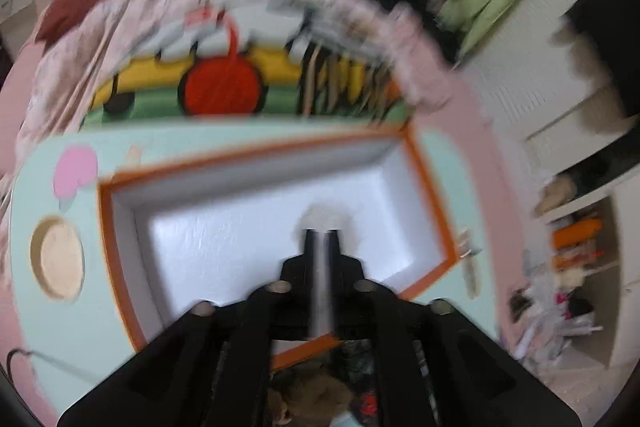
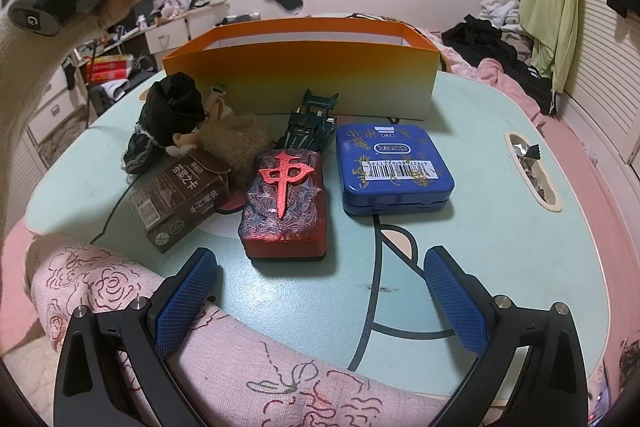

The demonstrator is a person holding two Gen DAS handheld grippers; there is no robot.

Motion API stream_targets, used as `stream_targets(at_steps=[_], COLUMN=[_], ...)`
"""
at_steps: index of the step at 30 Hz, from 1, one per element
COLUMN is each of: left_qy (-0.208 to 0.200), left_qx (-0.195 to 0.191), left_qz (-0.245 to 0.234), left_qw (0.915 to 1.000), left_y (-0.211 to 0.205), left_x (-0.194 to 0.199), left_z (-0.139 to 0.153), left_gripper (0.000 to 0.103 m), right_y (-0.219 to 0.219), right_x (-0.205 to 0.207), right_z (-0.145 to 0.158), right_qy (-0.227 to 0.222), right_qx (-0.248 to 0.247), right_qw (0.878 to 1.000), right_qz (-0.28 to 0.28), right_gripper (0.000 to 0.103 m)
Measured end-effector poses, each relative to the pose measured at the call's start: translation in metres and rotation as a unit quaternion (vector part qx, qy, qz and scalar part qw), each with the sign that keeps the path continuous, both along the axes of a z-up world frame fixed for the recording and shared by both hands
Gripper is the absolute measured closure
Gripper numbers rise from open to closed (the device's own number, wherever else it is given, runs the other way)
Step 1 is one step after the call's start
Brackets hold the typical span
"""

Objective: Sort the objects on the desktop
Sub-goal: 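Reach into the box and grasp the white fluffy pouch with the left gripper, then lift the white fluffy pouch out and set it beside the red tile box, left gripper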

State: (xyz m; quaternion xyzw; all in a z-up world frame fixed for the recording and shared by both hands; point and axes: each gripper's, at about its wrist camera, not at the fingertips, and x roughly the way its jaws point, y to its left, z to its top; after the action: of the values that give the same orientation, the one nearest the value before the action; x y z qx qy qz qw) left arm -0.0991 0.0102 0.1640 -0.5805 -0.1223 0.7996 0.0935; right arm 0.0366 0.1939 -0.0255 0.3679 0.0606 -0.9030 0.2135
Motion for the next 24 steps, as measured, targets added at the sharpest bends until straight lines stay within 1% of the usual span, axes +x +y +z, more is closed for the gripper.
stream_targets(at_steps=[1,2,3,5,6,8,9,10,11,12,13,15,16,17,18,19,21,24], left_qy=[-0.026,-0.045,-0.05,-0.024,-0.013,-0.008,-0.008,-0.005,-0.001,0.005,0.008,-0.002,-0.011,-0.019,-0.02,-0.007,0.038,0.116], left_qx=[-0.003,-0.003,-0.006,-0.006,0.001,0.017,0.019,0.014,0.006,-0.007,-0.021,-0.047,-0.053,-0.052,-0.049,-0.039,-0.01,0.018], left_qz=[-0.01,-0.02,-0.018,0.003,0.011,0.018,0.022,0.024,0.027,0.031,0.037,0.043,0.038,0.028,0.022,0.016,0.009,-0.008], left_qw=[0.9996,0.9988,0.9986,0.9997,0.9999,0.9997,0.9996,0.9996,0.9996,0.9995,0.9991,0.998,0.9978,0.9981,0.9984,0.9991,0.9992,0.993], left_y=[0.007,0.011,0.013,0.013,0.012,0.012,0.013,0.015,0.018,0.022,0.024,0.029,0.03,0.032,0.032,0.031,0.024,0.011], left_x=[-0.006,-0.008,-0.01,-0.013,-0.015,-0.017,-0.019,-0.021,-0.022,-0.025,-0.028,-0.037,-0.04,-0.041,-0.04,-0.036,-0.021,0.018], left_z=[-0.01,-0.021,-0.027,-0.029,-0.028,-0.027,-0.027,-0.026,-0.024,-0.025,-0.026,-0.033,-0.039,-0.045,-0.048,-0.045,-0.027,0.015], left_gripper=[0.074,0.074,0.074,0.074,0.074,0.074,0.071,0.064,0.059,0.05,0.045,0.045,0.058,0.073,0.078,0.078,0.078,0.078], right_y=[0.0,0.0,0.0,-0.001,-0.002,-0.001,-0.002,-0.001,-0.002,-0.002,-0.004,-0.004,-0.003,-0.004,-0.004,-0.005,-0.004,-0.004], right_x=[0.0,0.0,0.0,-0.001,-0.001,0.0,-0.001,0.0,-0.001,-0.001,-0.002,-0.003,-0.002,-0.002,-0.002,-0.003,-0.002,-0.002], right_z=[0.0,0.0,0.0,0.001,0.001,0.001,0.001,0.001,0.001,0.001,0.002,0.002,0.002,0.002,0.002,0.002,0.002,0.002], right_qy=[0.0,0.0,0.0,0.0,0.0,0.0,0.0,0.0,0.001,0.001,0.001,0.001,0.001,0.001,0.001,0.001,0.001,0.001], right_qx=[0.0,0.0,0.0,0.0,0.0,0.0,0.0,0.0,0.0,0.0,0.0,0.0,0.0,0.0,0.0,-0.001,0.0,-0.001], right_qw=[1.0,1.0,1.0,1.0,1.0,1.0,1.0,1.0,1.0,1.0,1.0,1.0,1.0,1.0,1.0,1.0,1.0,1.0], right_qz=[0.0,0.0,0.0,0.001,0.001,0.001,0.001,0.001,0.001,0.001,0.002,0.002,0.002,0.002,0.002,0.002,0.002,0.002], right_gripper=[0.0,0.0,0.0,0.0,0.0,0.0,0.0,0.0,0.0,0.0,0.0,0.0,0.0,0.0,0.0,0.0,0.0,0.0])
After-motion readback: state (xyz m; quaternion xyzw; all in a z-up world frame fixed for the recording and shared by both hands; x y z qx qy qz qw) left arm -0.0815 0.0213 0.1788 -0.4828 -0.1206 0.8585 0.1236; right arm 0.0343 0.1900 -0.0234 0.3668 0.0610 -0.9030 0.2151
